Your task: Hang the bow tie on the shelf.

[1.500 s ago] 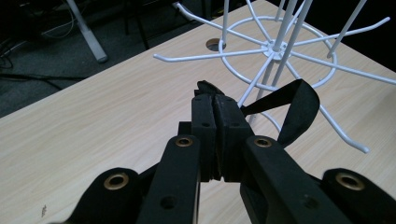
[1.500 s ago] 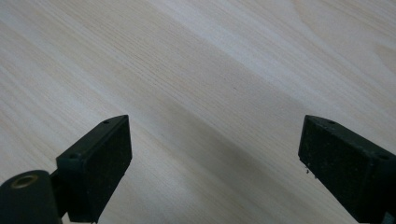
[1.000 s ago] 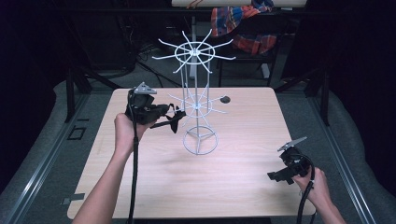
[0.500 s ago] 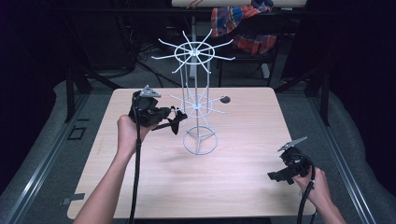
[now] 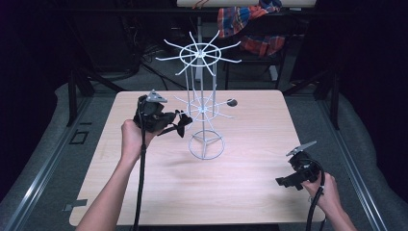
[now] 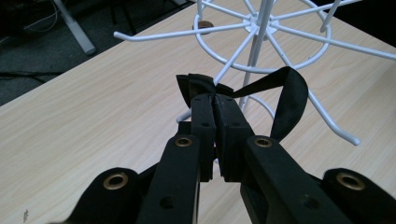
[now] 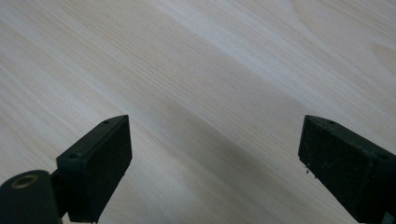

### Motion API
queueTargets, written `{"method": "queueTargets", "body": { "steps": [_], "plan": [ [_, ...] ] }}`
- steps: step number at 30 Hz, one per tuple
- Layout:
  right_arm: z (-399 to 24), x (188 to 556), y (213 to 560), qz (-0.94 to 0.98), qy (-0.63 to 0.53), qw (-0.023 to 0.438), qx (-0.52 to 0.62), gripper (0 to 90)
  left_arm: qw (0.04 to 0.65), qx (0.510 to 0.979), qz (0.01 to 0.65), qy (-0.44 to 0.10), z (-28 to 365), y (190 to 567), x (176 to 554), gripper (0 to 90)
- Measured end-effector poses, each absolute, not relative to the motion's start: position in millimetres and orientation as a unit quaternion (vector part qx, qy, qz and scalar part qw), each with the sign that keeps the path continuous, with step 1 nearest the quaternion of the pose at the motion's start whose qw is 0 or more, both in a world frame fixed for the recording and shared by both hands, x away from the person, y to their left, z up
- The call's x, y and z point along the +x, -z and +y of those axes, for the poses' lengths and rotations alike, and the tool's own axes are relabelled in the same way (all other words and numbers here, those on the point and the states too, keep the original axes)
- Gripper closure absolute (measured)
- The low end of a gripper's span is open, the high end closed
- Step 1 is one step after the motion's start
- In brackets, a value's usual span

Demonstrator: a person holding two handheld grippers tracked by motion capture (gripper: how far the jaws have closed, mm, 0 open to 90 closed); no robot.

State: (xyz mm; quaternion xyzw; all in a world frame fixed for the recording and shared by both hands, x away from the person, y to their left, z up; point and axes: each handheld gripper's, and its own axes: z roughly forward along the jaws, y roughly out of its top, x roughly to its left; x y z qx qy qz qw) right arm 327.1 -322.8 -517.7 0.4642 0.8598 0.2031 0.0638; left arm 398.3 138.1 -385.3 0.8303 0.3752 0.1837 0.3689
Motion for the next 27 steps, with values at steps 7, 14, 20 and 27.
{"method": "queueTargets", "body": {
  "steps": [7,14,20,27],
  "plan": [
    [-322.9,327.1,517.9,0.859,-0.204,0.064,0.465,9.2,0.358,0.835,0.377,-0.183,135.5,392.0,399.9,87.3],
    [-323.0,327.1,517.9,0.859,-0.204,0.064,0.465,9.3,0.350,0.839,0.376,-0.177,135.2,395.5,400.9,87.3],
    [-322.9,327.9,517.4,0.863,-0.196,0.066,0.460,9.2,0.341,0.843,0.378,-0.175,135.4,401.1,402.8,87.2],
    [-323.5,326.9,517.4,0.859,-0.203,0.064,0.465,9.3,0.343,0.842,0.380,-0.169,136.5,402.9,403.4,83.8]
  ]
}}
